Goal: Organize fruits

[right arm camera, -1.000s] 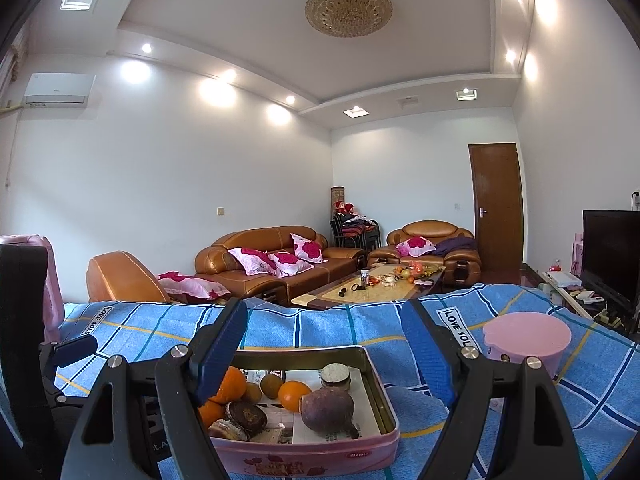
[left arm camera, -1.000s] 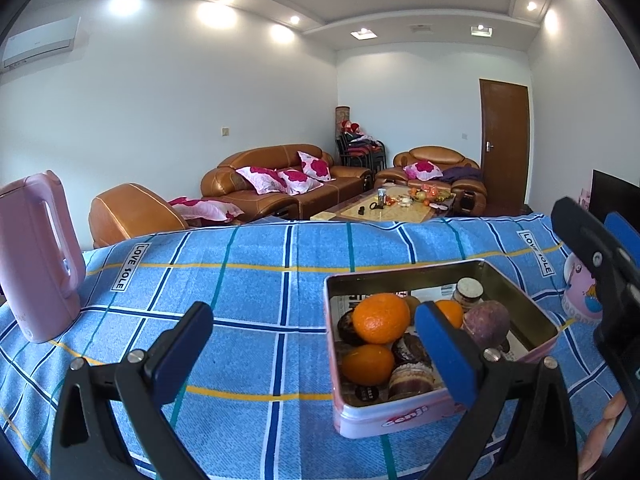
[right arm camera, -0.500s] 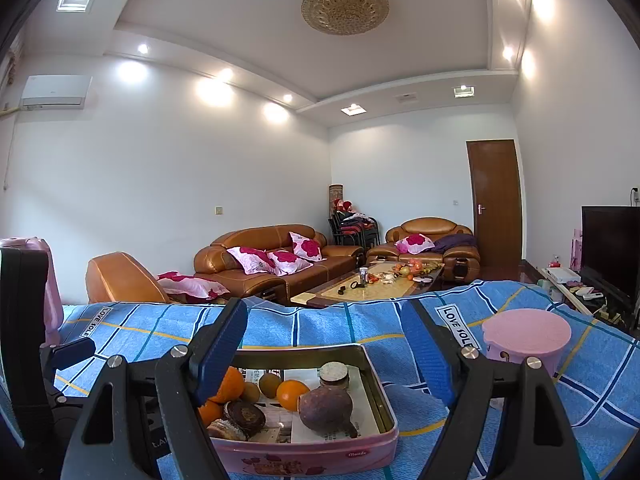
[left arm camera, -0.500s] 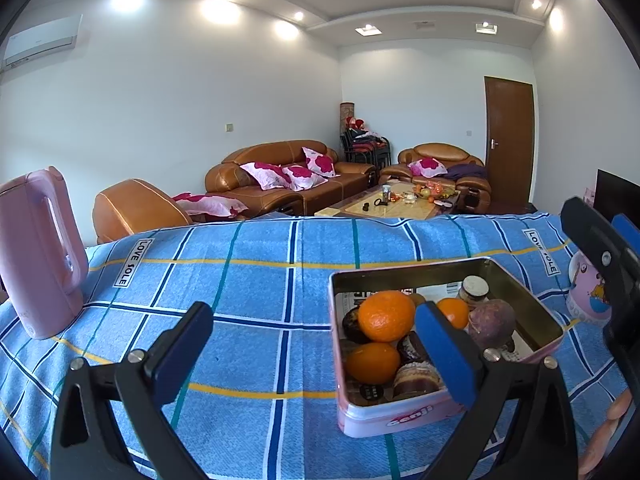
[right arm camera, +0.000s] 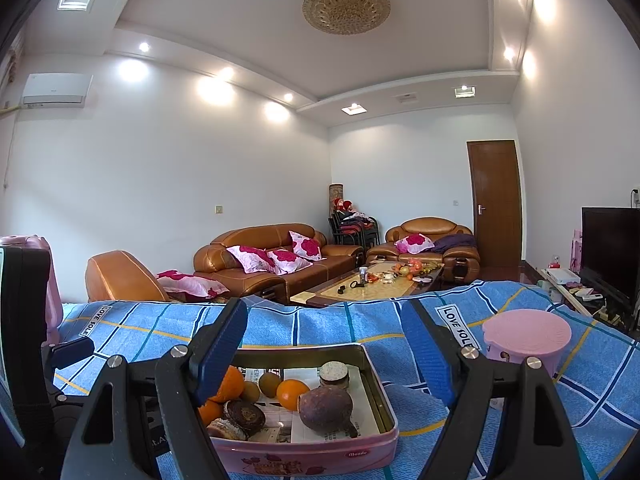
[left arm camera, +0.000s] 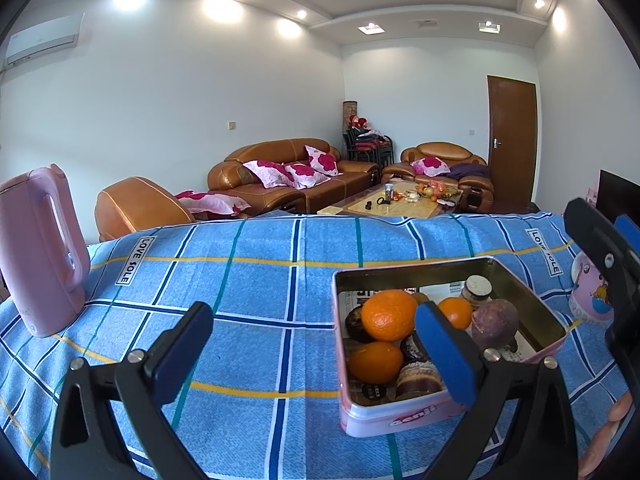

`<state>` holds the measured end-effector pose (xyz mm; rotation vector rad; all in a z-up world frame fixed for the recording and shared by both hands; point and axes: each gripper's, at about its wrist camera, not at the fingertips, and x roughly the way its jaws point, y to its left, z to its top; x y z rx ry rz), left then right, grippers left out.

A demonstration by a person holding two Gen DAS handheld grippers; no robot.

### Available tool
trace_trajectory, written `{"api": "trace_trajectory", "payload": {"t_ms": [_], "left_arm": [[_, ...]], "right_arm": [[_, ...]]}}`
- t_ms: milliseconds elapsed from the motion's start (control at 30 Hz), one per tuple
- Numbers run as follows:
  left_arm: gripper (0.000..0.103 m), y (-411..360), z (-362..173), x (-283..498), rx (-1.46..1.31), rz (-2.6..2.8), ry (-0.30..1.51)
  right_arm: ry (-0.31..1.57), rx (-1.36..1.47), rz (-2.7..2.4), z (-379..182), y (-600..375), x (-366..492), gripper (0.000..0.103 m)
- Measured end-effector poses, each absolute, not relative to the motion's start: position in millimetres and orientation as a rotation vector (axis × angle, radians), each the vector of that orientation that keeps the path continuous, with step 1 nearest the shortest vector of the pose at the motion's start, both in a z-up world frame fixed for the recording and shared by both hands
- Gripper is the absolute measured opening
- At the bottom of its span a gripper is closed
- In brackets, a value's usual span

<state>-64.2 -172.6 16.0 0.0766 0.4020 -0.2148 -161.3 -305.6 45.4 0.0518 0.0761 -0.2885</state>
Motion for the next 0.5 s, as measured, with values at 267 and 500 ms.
{"api": "trace_trajectory", "payload": {"t_ms": [267, 500], "left_arm": [[0.103, -172.2, 14.6, -60.8, 0.071, -0.209, 0.422], [0.103, -173.2, 14.4, -60.4, 0.073, -0.204, 0.426]], "right_arm": [[0.08, 0.052, -0.291, 44.7, -306.1, -162.0, 0.081], [0.083, 0.053, -0.293, 44.9, -306.9, -162.6, 0.081]]}}
